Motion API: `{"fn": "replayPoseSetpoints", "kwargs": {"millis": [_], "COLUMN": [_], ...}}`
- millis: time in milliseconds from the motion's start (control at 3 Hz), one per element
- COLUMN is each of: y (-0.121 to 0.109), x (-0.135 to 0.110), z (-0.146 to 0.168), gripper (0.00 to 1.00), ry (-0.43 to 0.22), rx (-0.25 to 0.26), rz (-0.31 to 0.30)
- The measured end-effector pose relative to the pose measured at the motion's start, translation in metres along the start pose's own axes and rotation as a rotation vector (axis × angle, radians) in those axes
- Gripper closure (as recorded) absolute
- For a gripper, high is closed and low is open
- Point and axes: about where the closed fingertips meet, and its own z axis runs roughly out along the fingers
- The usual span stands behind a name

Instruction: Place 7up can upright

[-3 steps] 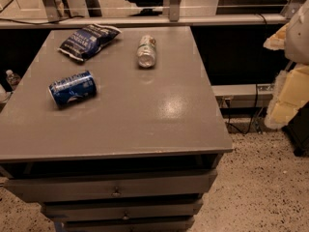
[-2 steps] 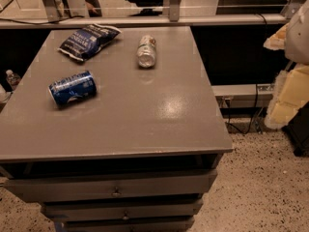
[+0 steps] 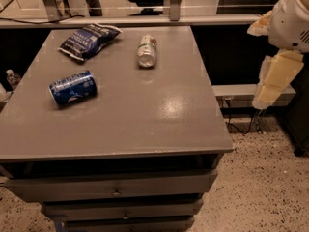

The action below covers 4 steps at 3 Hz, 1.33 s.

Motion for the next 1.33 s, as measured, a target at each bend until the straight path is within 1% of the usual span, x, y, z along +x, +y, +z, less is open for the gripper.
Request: {"fn": "replayPoseSetpoints", "kwargs": {"millis": [667,1000,1333], "y": [-0.059,-0.087,-0.087], "x": [-0.03,-0.052,-0.053], "z": [0.046,0.07,0.07], "gripper": [0.0,0.0,0.0], "ry": [-0.049,-0.071,-0.072], "rx": [0.019,0.035,0.037], "rz": [-0.343,-0.544,-0.593]}}
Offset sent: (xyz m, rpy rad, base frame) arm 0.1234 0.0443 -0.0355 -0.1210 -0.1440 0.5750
